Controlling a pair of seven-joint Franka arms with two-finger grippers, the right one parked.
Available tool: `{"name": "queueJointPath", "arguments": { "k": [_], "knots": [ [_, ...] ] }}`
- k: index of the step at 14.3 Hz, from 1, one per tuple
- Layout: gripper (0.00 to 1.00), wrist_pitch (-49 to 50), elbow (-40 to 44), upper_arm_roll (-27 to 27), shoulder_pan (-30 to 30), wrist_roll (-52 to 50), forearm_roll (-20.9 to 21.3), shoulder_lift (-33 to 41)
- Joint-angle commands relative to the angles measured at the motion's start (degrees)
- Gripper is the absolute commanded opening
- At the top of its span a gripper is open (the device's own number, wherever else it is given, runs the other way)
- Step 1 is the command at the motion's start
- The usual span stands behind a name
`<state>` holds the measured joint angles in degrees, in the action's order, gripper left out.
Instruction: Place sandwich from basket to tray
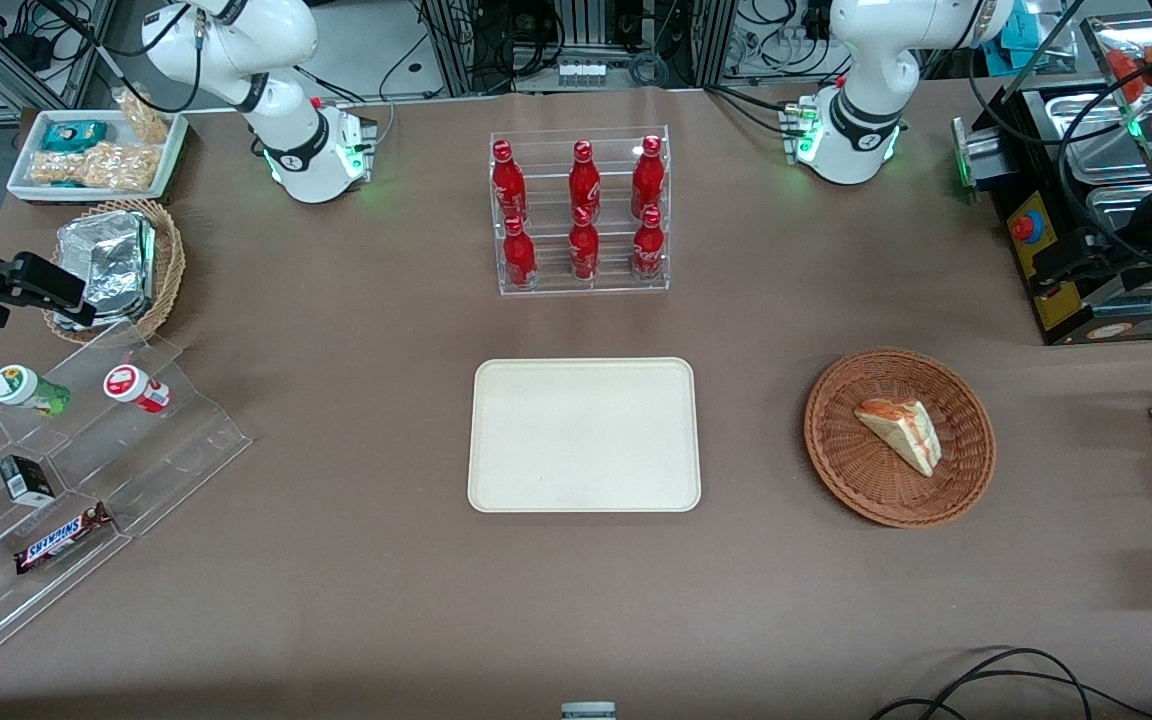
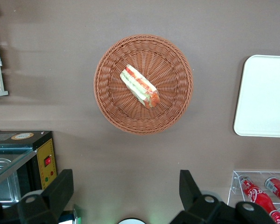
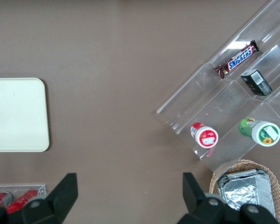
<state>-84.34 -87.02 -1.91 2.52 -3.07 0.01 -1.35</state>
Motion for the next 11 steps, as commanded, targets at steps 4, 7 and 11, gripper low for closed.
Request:
{"name": "queueJointPath", "arguments": {
  "k": [4,7,11],
  "knots": [
    [1.00,1.5,1.9,0.0,0.4,-0.8,1.0,-0.6],
    [1.00,1.5,1.7,0.0,0.4,-0.9,0.8,-0.5],
    [1.00,1.7,0.5,0.1,0.4,-0.9,0.8,-0.8]
  ]
}}
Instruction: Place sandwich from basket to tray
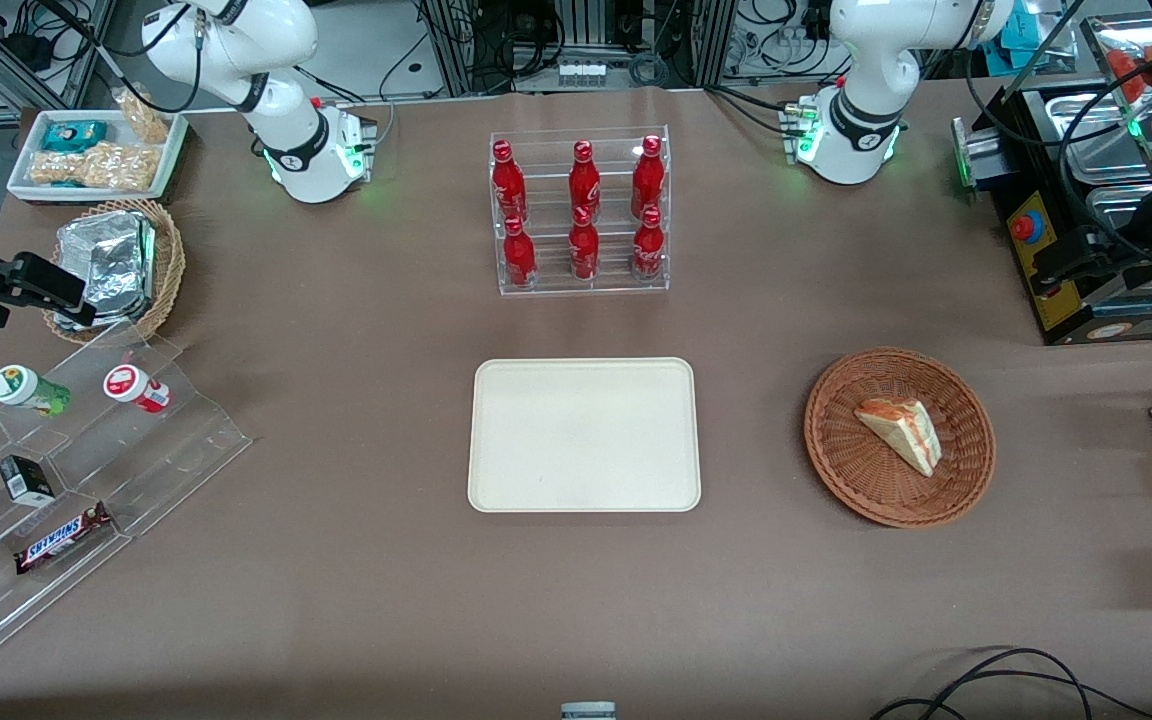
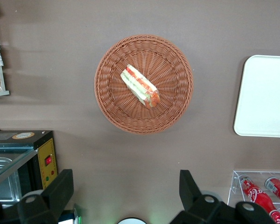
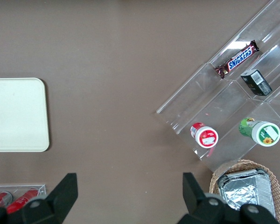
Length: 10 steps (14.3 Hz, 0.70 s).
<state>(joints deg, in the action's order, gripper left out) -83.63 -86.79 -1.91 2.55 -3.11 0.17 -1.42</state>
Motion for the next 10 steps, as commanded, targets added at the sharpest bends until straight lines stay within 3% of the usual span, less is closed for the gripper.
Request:
{"name": "queueJointPath", "arguments": {
  "k": [1,5,10],
  "knots": [
    [1.00,0.6,-1.3,0.1,0.4,-1.1,0.6,-0.9],
    [1.00,-6.6,-9.3,0.1,1.2,-1.4,1.0,-3.8],
    [1.00,-24.5,-21.0,0.0,1.3,-2.2,1.0,-8.2]
  ]
}}
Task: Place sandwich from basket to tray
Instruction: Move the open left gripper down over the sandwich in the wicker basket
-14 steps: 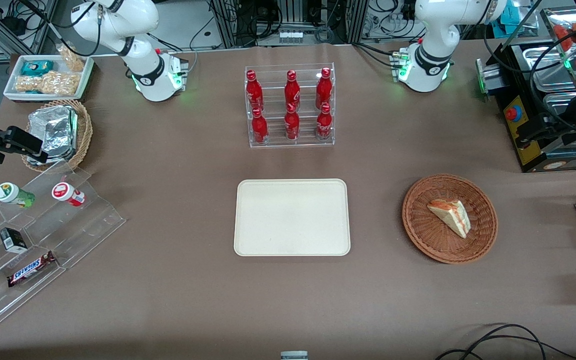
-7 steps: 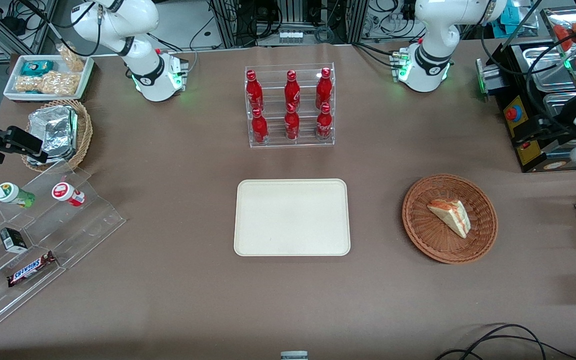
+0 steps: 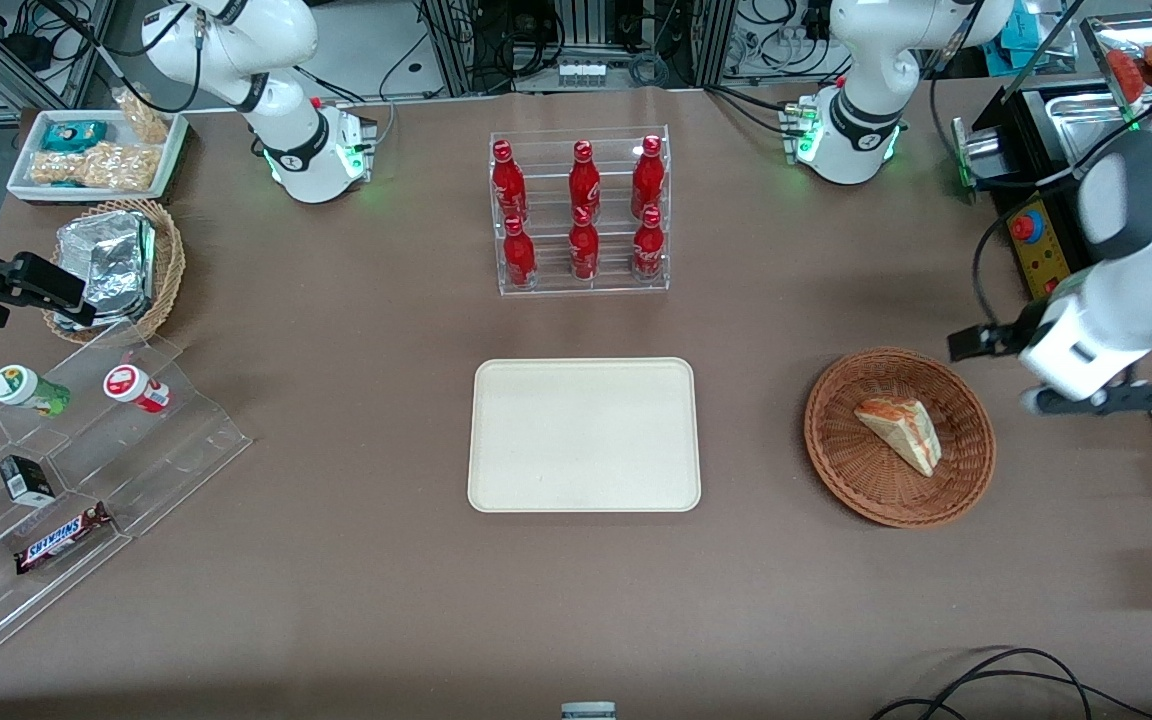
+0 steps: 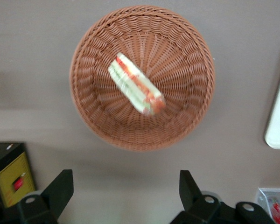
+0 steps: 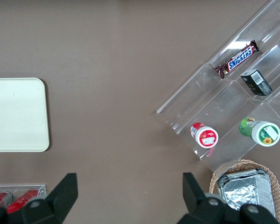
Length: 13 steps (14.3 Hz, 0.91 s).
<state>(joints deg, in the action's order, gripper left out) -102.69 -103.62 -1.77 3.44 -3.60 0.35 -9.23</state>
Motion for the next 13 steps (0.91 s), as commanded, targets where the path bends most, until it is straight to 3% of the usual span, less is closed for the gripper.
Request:
{"name": "queueJointPath", "arguments": {
  "k": [1,4,9,13],
  "knots": [
    [1.00,-8.6,-6.1,-0.2,0.4,-3.8,0.9,-0.8],
    [1.00,-16.8,-10.8,-0.2,0.4,-15.4,1.1,-1.7],
    [1.00,-25.7,-11.2,-0.2,2.3,-50.0,1.1,-7.7],
    [1.00,-27.7,-11.0,-0.2,2.2,-53.1,0.6,-11.7]
  ]
}}
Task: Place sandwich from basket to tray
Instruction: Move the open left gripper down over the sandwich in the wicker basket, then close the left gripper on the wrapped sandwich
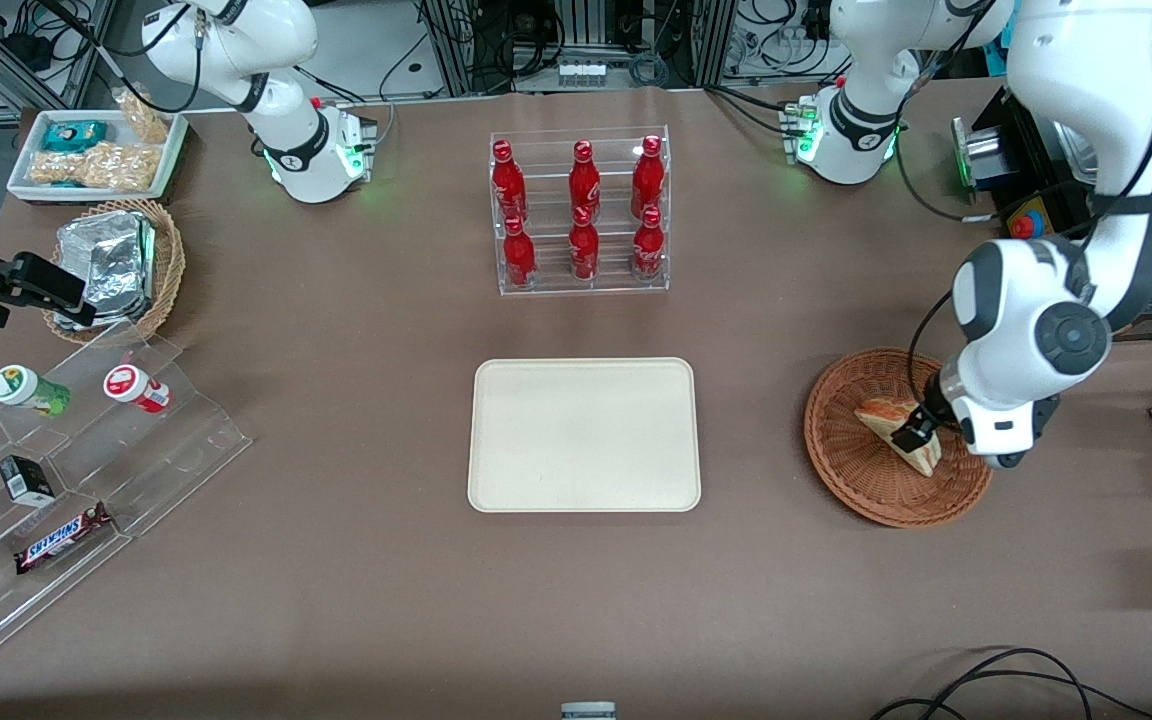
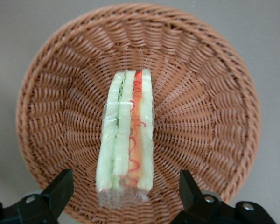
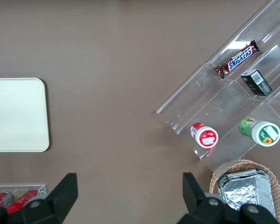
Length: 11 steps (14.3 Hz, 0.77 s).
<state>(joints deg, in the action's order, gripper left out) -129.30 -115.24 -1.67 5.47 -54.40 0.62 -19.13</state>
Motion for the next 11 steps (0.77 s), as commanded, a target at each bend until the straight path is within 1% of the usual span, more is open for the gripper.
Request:
{"name": "queueJointPath", "arguments": {
  "k": [1,2,3,4,6,8,11],
  "knots": [
    [0.98,-1.1,1.1,-0.3,0.2,-2.5,0.3,-2.5],
    [0.69,-1.0,1.2,-0.3,0.2,-2.6,0.3,-2.8],
    [0.13,-0.8,1.0,-0.3,0.2,-2.9,0.3,-2.9],
    [0.03,-0.5,1.0,-0.4,0.1,-2.8,0.5,-2.9],
    [0.01,0.9,1.0,-0.4,0.1,-2.9,0.5,-2.9],
    [0.00,5.6,2.9,-0.4,0.1,-3.2,0.5,-2.4],
    [0.00,16.9,10.9,-0.3,0.8,-4.0,0.3,-2.2]
  ]
}}
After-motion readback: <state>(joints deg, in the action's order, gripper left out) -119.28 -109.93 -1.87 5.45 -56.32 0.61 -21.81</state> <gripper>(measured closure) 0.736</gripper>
